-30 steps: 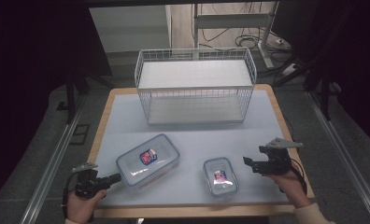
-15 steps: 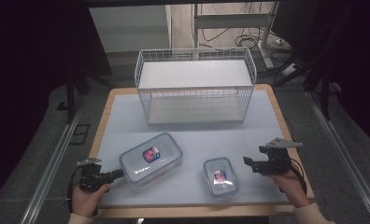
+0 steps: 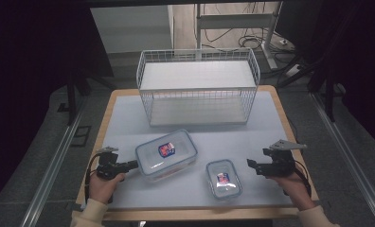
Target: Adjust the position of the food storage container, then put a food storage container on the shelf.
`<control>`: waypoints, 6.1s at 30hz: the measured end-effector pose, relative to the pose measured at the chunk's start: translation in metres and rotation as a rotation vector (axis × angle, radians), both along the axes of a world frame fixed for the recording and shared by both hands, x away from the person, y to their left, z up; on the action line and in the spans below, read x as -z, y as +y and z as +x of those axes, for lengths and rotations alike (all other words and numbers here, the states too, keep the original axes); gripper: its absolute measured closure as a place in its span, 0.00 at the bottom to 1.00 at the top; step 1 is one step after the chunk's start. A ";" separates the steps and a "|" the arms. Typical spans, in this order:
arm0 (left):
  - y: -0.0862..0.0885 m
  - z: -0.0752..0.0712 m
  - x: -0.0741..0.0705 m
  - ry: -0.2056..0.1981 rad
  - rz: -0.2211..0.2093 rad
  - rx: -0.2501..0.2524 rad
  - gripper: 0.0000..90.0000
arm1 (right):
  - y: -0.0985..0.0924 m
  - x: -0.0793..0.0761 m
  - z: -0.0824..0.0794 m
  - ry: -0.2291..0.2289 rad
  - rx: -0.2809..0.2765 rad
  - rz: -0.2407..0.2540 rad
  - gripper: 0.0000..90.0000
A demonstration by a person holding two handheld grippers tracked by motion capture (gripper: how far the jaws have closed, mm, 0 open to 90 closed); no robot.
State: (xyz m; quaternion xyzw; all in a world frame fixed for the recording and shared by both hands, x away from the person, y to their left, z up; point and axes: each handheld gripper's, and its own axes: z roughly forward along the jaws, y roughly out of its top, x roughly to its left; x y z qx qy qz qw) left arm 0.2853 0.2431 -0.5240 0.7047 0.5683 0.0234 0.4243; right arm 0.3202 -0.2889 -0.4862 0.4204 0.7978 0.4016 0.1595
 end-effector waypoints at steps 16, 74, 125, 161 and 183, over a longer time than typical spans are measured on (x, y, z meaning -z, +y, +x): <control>-0.049 0.052 -0.003 0.000 0.018 0.062 1.00 | 0.000 0.002 0.000 0.005 -0.003 -0.006 0.19; -0.061 0.034 -0.037 -0.094 -0.045 0.084 0.54 | -0.003 0.000 -0.001 0.003 -0.012 0.018 0.19; -0.102 0.095 -0.005 0.088 -0.226 0.185 0.23 | 0.073 0.018 0.096 0.360 -0.082 0.319 0.13; -0.089 0.080 -0.013 0.025 -0.290 0.164 0.53 | 0.055 0.011 0.090 0.429 -0.085 0.495 0.52; -0.086 0.075 -0.029 -0.074 -0.285 0.169 0.56 | 0.055 -0.002 0.085 0.312 -0.108 0.511 0.55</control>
